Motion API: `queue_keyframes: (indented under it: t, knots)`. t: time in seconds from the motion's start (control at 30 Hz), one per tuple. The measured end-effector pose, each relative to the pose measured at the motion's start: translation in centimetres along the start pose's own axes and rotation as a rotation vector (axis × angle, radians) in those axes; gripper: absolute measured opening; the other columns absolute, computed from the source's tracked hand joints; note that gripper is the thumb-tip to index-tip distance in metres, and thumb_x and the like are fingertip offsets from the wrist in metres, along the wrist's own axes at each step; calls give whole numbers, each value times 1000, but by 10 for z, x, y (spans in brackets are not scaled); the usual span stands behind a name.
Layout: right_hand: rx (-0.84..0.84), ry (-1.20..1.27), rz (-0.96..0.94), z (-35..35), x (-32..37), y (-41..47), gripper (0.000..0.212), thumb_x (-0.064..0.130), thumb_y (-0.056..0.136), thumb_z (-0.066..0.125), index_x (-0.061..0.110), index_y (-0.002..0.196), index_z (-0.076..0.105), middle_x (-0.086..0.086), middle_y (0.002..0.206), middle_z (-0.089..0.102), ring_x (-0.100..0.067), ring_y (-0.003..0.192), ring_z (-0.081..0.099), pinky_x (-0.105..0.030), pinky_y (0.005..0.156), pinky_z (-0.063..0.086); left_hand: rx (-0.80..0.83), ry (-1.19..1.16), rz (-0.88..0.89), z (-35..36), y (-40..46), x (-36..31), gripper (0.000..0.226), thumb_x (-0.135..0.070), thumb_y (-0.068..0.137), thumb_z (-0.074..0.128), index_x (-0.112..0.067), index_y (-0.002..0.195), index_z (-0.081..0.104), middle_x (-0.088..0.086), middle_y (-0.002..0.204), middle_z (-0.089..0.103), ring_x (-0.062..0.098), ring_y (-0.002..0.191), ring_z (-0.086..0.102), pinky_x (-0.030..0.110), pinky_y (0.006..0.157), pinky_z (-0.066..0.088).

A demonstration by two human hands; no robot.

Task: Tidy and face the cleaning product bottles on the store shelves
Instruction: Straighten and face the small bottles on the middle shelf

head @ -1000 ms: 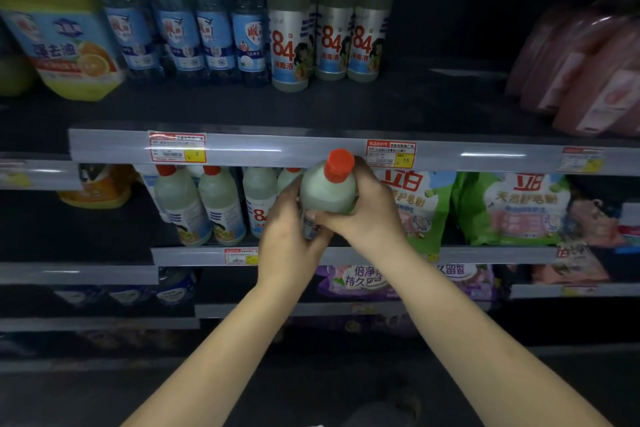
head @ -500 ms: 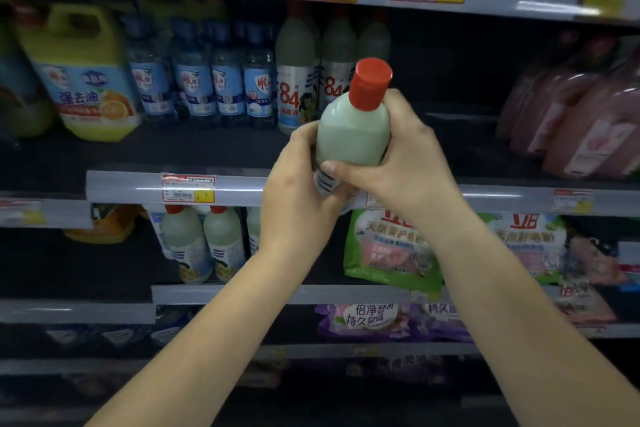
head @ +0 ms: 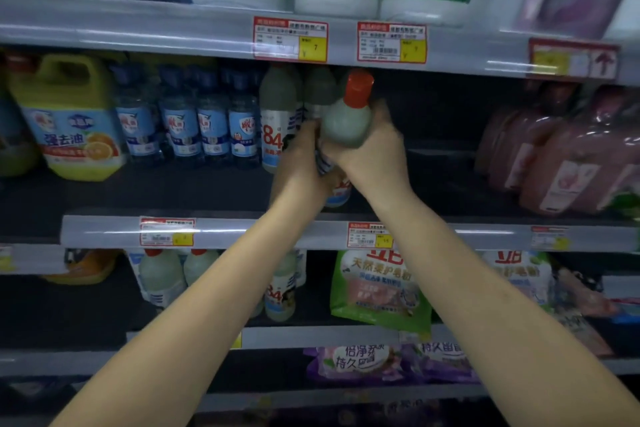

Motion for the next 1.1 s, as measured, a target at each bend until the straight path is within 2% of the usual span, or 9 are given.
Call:
queue_keyframes:
  t: [0.1, 0.2, 0.4, 0.57, 0.63, 0.73, 0.87, 0.97, 1.1]
  knots:
    - [32, -6, 97, 7, -13, 11, 52, 24, 70, 75, 18, 112, 45, 5, 94, 56, -15, 89, 59, -24, 70, 44, 0, -9, 27, 7, 6, 11, 51, -3, 79, 64, -16, 125, 45, -1, 114, 59, 14, 104, 57, 34, 88, 49]
    - [44, 42, 94, 9, -25, 14, 57, 22, 72, 75, 17, 118, 43, 5, 102, 55, -12, 92, 55, -24, 75, 45, 9, -47, 64, 12, 10, 18, 55, -1, 79, 65, -16, 128, 44, -5, 116, 56, 9, 105, 54, 27, 90, 48]
    - [85, 141, 98, 24, -50, 23, 55, 12, 76, 73, 11, 122, 43, 2, 102, 56, -11, 94, 57, 1, 56, 41, 4, -6, 91, 21, 32, 30, 65, 3, 73, 69, -12, 131, 41, -4, 112, 55, 10, 105, 54, 20, 83, 45]
    - [77, 107, 85, 35, -67, 30, 61, 14, 75, 74, 10, 128, 43, -9, 122, 59, -18, 108, 58, -21, 80, 45, 15, 20, 88, 27, 41, 46, 73, 5, 67, 73, -8, 131, 40, 8, 119, 58, 15, 107, 55, 22, 87, 45]
    - [81, 93, 90, 36, -74, 29, 59, 14, 75, 74, 9, 127, 45, -9, 122, 60, -18, 107, 58, -19, 79, 45, 26, 17, 111, 30, 41, 53, 73, 2, 69, 73, -8, 132, 39, 7, 123, 55, 14, 111, 53, 20, 92, 43]
    - [111, 115, 123, 39, -88, 22, 54, 15, 79, 71, 8, 127, 47, -7, 121, 60, -9, 100, 56, -2, 67, 42, 32, 79, 128, 32, 40, 68, 78, -3, 69, 72, -11, 137, 35, 9, 129, 52, 19, 119, 49, 26, 99, 41]
    - [121, 208, 169, 40, -102, 15, 47, 13, 81, 68, 10, 125, 51, -2, 117, 61, -13, 106, 58, -16, 81, 45, 59, 129, 92, 29, 40, 75, 84, -4, 74, 70, -11, 144, 26, 11, 136, 47, 23, 126, 41, 33, 102, 39]
    - [97, 200, 132, 42, -103, 13, 54, 10, 81, 69, 12, 130, 48, 6, 115, 56, -9, 107, 54, -18, 87, 44, 140, 57, 69, 26, 43, 80, 78, -5, 77, 70, -12, 143, 29, 3, 132, 51, 14, 121, 47, 22, 98, 40]
    - [56, 105, 67, 45, -107, 13, 57, 10, 81, 69, 11, 133, 47, -9, 127, 58, -18, 115, 55, -29, 98, 45, 78, 210, 11, 25, 43, 93, 44, -16, 82, 67, -6, 123, 51, 12, 116, 62, 23, 106, 58, 27, 85, 46]
Point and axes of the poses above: each hand's wrist, its own y-axis towards the middle knuckle, its own z-axis out of the palm, x = y × z, the point moved 4 cm from there along y, towards the middle knuckle
